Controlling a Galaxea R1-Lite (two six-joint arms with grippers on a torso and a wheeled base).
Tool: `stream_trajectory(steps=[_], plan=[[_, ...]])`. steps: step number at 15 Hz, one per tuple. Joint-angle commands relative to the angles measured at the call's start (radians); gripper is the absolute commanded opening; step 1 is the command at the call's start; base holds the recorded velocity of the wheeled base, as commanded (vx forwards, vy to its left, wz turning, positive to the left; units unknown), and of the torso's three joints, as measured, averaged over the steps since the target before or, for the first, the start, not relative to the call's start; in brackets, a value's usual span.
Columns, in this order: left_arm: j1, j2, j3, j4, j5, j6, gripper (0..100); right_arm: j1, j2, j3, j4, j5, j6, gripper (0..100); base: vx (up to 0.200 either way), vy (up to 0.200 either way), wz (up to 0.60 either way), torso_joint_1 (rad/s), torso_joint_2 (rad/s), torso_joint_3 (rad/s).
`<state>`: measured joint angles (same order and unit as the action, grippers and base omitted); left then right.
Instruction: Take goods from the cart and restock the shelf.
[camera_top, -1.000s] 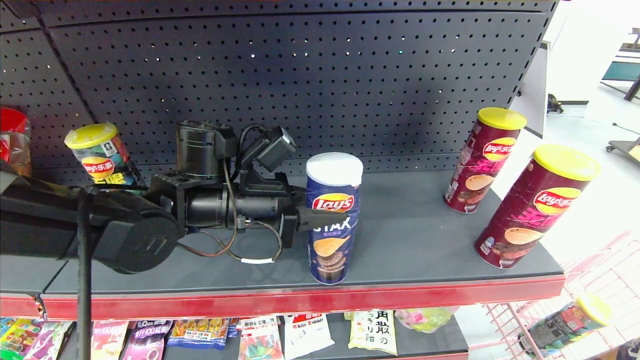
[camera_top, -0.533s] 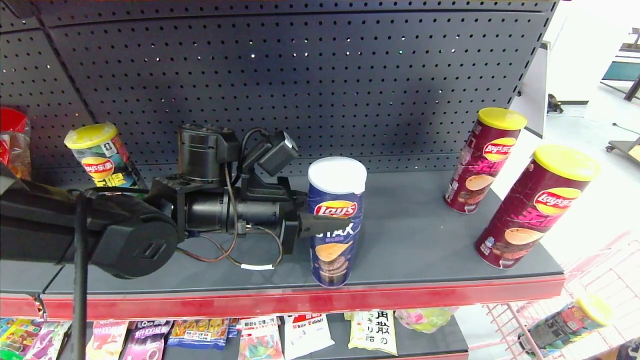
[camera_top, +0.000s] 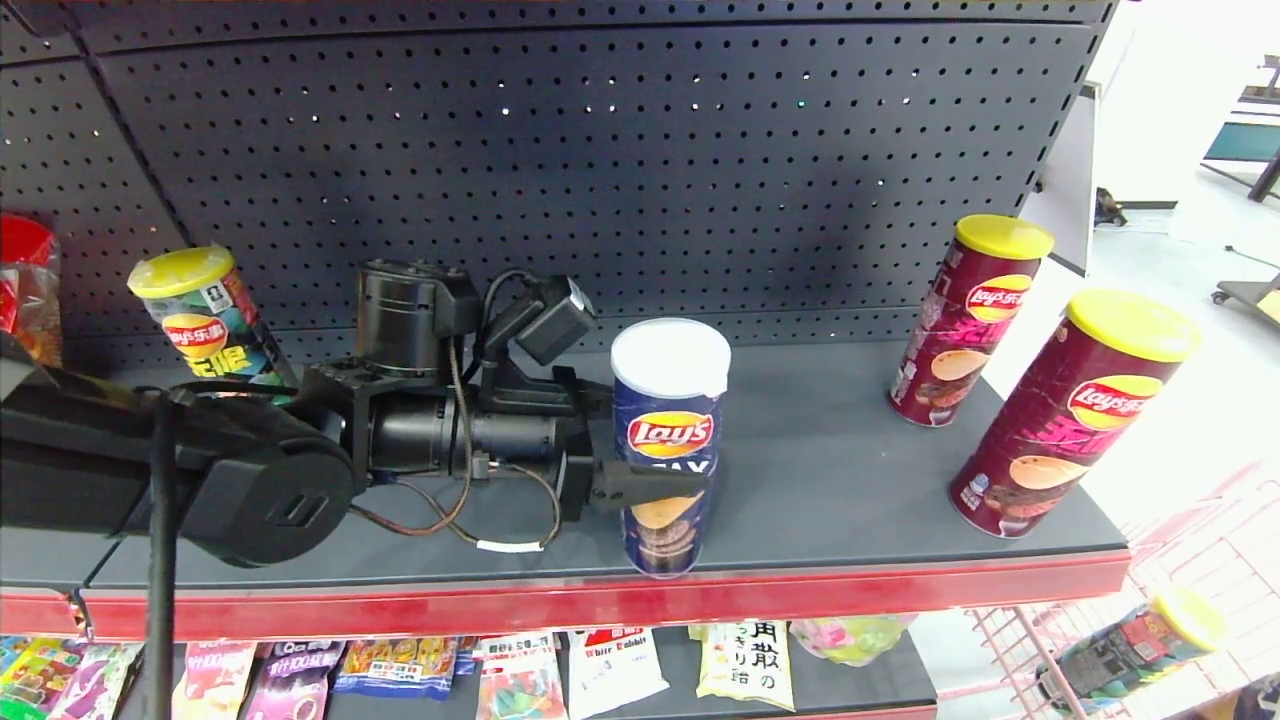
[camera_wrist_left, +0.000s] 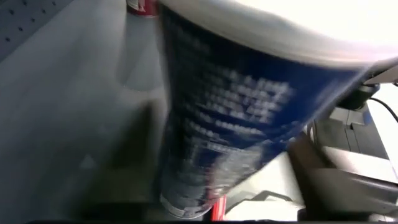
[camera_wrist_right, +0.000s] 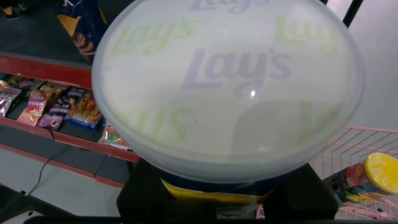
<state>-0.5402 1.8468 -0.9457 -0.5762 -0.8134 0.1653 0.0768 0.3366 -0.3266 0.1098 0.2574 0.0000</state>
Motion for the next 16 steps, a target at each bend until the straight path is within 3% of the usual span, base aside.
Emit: stream_trajectory(steps=[1, 3, 7, 8, 9, 11, 13, 16], plan=[[0.003, -0.006, 0.004, -0.007, 0.002, 0.005, 100, 0.001, 0.012, -0.005, -0.001, 0.003, -0.002, 0, 0.0, 0.0, 0.0, 0.0, 0.0, 0.0], [0.02, -0.026, 0.031, -0.007, 0.011, 0.008, 100, 0.026, 0.056, -0.035, -0.001, 0.016, -0.003, 0, 0.0, 0.0, 0.0, 0.0, 0.0, 0.0], [0.106, -0.133, 0.177, -0.007, 0.057, 0.063, 100, 0.215, 0.274, -0.201, -0.009, 0.017, -0.008, 0, 0.0, 0.0, 0.0, 0.0, 0.0, 0.0], [0.106, -0.133, 0.177, -0.007, 0.057, 0.063, 100, 0.215, 0.274, -0.201, -0.009, 0.017, -0.008, 0, 0.0, 0.0, 0.0, 0.0, 0.0, 0.0], [0.123, -0.189, 0.222, -0.004, 0.068, 0.063, 100, 0.278, 0.348, -0.256, -0.01, 0.019, -0.008, 0, 0.0, 0.0, 0.0, 0.0, 0.0, 0.0], [0.146, -0.287, 0.326, -0.004, 0.14, 0.063, 100, 0.344, 0.486, -0.333, -0.016, 0.019, -0.014, 0, 0.0, 0.0, 0.0, 0.0, 0.0, 0.0], [0.146, -0.356, 0.406, -0.001, 0.209, 0.062, 100, 0.35, 0.596, -0.364, -0.101, 0.02, -0.025, 0, 0.0, 0.0, 0.0, 0.0, 0.0, 0.0], [0.146, -0.417, 0.482, -0.004, 0.22, 0.06, 100, 0.397, 0.742, -0.368, -0.291, 0.026, -0.063, 0, 0.0, 0.0, 0.0, 0.0, 0.0, 0.0]])
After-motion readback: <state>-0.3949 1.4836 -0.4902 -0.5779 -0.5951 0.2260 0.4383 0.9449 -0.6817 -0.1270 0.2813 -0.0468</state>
